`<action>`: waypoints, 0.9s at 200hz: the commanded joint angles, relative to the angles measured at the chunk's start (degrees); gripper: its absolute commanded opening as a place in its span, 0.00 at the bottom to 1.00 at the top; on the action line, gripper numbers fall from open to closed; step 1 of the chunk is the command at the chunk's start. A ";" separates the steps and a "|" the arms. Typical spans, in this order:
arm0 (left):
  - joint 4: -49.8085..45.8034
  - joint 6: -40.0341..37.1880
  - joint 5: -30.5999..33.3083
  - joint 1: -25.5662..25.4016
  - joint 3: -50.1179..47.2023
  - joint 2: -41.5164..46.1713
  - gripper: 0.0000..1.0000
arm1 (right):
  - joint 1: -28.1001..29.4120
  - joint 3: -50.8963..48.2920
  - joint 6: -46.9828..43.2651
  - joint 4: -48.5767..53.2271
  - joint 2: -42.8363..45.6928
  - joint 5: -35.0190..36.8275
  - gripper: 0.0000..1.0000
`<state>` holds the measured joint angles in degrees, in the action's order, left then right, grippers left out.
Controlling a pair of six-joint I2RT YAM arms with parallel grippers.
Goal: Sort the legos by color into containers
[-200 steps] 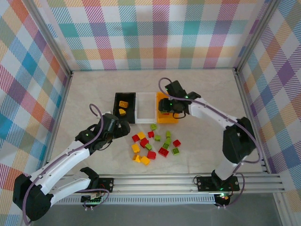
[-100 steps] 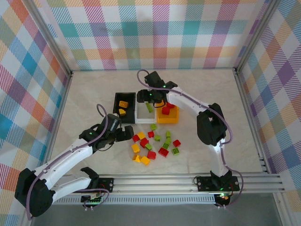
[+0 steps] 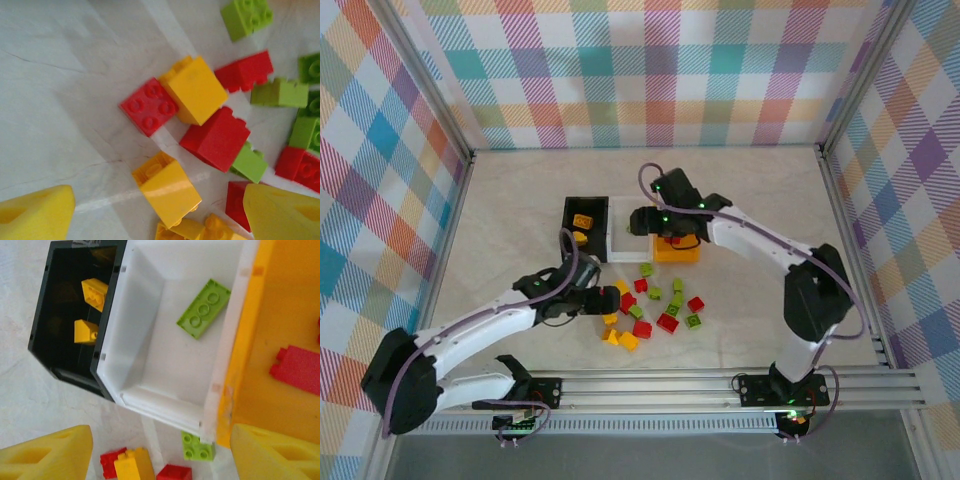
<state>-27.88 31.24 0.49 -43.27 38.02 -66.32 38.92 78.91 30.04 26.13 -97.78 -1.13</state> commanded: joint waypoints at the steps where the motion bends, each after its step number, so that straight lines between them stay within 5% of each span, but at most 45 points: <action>1: 1.84 -0.20 0.59 -3.01 -0.34 -2.20 0.86 | -0.16 -5.40 1.89 -2.81 3.48 0.43 0.73; 109: 4.85 -0.64 5.03 -4.68 -1.45 -13.90 0.68 | -0.24 -12.82 2.48 -3.84 9.94 2.80 0.73; 180: 0.16 0.05 10.18 -4.65 -0.86 -9.45 0.38 | -0.21 -13.43 2.69 -4.23 10.24 3.24 0.73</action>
<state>-25.36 30.65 7.16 -47.51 36.56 -78.74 38.92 66.08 32.34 23.00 -88.97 1.43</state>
